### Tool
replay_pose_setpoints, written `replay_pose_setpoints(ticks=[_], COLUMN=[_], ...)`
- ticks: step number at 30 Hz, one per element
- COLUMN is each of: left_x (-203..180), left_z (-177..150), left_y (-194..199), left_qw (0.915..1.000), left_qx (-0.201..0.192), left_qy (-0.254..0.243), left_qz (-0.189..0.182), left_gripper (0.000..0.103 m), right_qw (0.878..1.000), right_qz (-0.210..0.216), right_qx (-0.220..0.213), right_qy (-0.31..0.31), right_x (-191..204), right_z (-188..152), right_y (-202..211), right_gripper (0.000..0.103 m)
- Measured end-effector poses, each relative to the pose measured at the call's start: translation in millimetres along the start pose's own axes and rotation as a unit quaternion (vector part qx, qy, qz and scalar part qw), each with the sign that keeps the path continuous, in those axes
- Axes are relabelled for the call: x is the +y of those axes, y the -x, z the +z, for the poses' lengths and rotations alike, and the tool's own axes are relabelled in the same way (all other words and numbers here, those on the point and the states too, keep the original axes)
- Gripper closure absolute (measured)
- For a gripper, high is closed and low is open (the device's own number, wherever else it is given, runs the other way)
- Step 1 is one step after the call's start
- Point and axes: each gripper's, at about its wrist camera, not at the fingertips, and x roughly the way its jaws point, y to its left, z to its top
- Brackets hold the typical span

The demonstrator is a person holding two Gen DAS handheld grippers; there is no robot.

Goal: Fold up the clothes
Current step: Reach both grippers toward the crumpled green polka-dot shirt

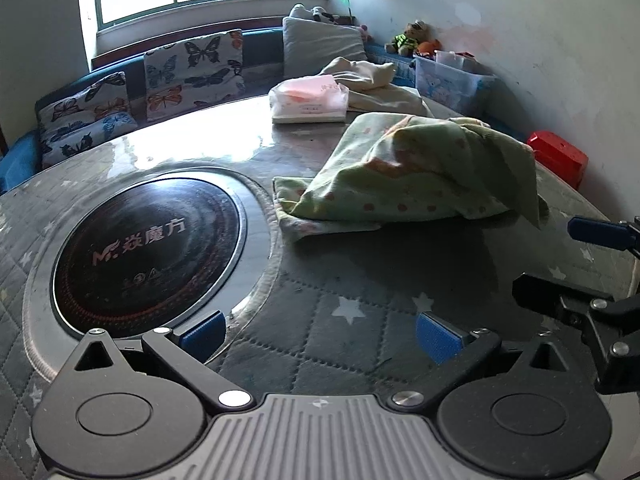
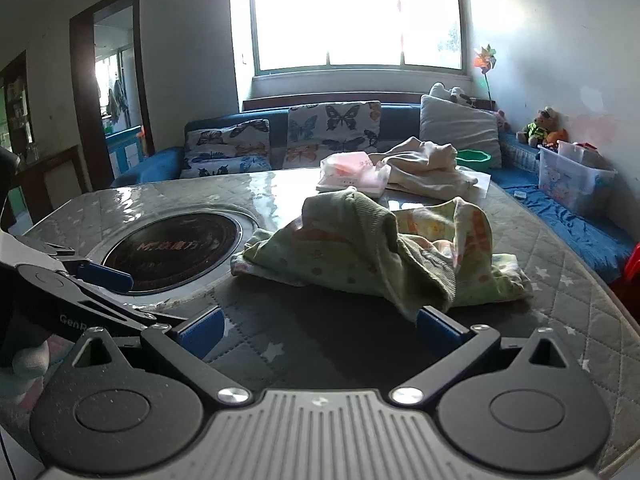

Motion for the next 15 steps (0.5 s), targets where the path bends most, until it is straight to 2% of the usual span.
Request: replay_pose_setpoints(ticks=[3,5,10,15], left_x=[1.0,2.0,2.1,9.0], left_z=[2.3,5.1,21.3,41.0], left_y=[-3.1,-4.9,-13.0,-16.1], left_qw=[0.9999,0.9999,0.9999,1.0], left_qx=[0.01,0.009,0.01,0.0], left_qy=[0.001,0.0,-0.004,0.008], left_qz=[-0.004,-0.005,-0.001,-0.005], left_gripper=[0.0,0.0,0.0,0.0], right_qw=[1.0,1.0,1.0,1.0], right_qz=[-0.002,0.005,-0.014,-0.012], right_qx=[0.005,0.017,0.009,0.005], right_qy=[0.011,-0.01,0.002,-0.004], right_x=[0.7,-12.7,-18.1,-27.9], right_z=[0.5,5.9,14.6,29.5], right_y=[0.5,-4.2,-5.3,-15.4], right_gripper=[0.0,0.0,0.0,0.0])
